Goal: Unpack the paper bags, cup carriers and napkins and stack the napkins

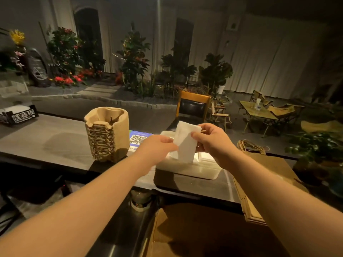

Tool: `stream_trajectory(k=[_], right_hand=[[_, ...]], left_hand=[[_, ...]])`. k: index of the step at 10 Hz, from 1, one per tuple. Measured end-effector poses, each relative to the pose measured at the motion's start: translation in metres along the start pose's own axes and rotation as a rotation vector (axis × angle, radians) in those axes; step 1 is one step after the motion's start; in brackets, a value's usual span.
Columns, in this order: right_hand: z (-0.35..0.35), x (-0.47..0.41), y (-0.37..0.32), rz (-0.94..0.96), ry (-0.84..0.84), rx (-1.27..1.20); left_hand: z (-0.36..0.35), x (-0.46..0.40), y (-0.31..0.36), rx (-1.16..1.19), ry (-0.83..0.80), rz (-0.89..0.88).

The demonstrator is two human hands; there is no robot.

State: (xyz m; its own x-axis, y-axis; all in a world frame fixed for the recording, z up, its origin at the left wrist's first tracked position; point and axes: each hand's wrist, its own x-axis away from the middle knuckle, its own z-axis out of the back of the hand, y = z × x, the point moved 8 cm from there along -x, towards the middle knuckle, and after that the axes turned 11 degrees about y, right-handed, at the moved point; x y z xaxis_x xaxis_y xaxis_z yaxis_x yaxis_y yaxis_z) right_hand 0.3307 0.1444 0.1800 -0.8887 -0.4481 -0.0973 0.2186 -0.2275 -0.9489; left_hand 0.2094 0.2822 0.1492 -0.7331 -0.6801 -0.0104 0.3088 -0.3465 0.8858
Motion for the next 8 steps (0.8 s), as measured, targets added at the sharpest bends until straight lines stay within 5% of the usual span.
stream_trajectory(k=[5,7,8], right_hand=[[-0.060,-0.067,0.020,-0.050,-0.019,0.401],[-0.064,-0.064,0.022,0.044,0.014,0.477],[-0.068,-0.062,0.017,0.185,0.045,0.551]], left_hand=[[0.015,-0.052,-0.028,-0.075,0.174,0.007],[0.018,-0.050,-0.012,-0.267,0.294,-0.289],[0.008,-0.048,-0.005,-0.455,0.194,-0.426]])
